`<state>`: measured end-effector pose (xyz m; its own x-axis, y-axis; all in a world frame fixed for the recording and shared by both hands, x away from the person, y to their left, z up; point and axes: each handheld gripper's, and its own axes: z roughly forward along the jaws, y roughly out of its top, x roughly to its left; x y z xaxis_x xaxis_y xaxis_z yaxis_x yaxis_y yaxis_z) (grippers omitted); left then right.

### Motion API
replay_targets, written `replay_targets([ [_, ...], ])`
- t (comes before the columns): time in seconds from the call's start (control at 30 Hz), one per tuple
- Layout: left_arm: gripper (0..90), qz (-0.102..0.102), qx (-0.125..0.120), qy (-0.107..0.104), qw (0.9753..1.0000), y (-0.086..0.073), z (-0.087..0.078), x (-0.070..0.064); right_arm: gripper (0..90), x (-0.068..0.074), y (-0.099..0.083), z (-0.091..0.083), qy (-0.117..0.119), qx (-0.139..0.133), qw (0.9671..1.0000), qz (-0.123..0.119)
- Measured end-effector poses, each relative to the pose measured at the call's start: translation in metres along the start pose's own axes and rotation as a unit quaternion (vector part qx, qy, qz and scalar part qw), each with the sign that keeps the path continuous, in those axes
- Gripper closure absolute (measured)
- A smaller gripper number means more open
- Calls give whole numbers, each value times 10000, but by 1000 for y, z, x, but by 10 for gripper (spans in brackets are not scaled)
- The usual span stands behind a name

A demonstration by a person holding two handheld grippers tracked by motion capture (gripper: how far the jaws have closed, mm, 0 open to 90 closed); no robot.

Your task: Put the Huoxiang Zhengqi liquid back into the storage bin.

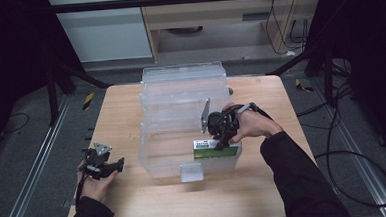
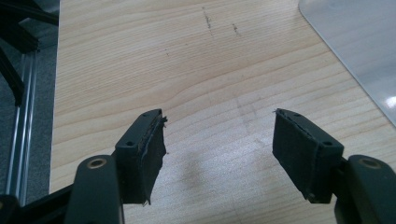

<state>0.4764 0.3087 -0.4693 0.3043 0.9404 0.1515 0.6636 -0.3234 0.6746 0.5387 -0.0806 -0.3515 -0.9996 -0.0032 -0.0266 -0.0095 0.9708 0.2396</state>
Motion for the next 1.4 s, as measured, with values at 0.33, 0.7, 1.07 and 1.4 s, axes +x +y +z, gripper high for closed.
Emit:
replay_targets([
  [0.33,333,2,-3,7,10000,0,0,0,633,1,0,8,1,94,10000,-33],
  [0.7,333,12,1,3,10000,0,0,0,631,3,0,11,-30,131,9999,-74],
  [1.07,332,11,4,5,10000,0,0,0,630,3,0,19,-26,176,9998,-47],
  [1.4,332,8,10,8,10000,0,0,0,631,2,0,26,-25,313,9995,-67],
])
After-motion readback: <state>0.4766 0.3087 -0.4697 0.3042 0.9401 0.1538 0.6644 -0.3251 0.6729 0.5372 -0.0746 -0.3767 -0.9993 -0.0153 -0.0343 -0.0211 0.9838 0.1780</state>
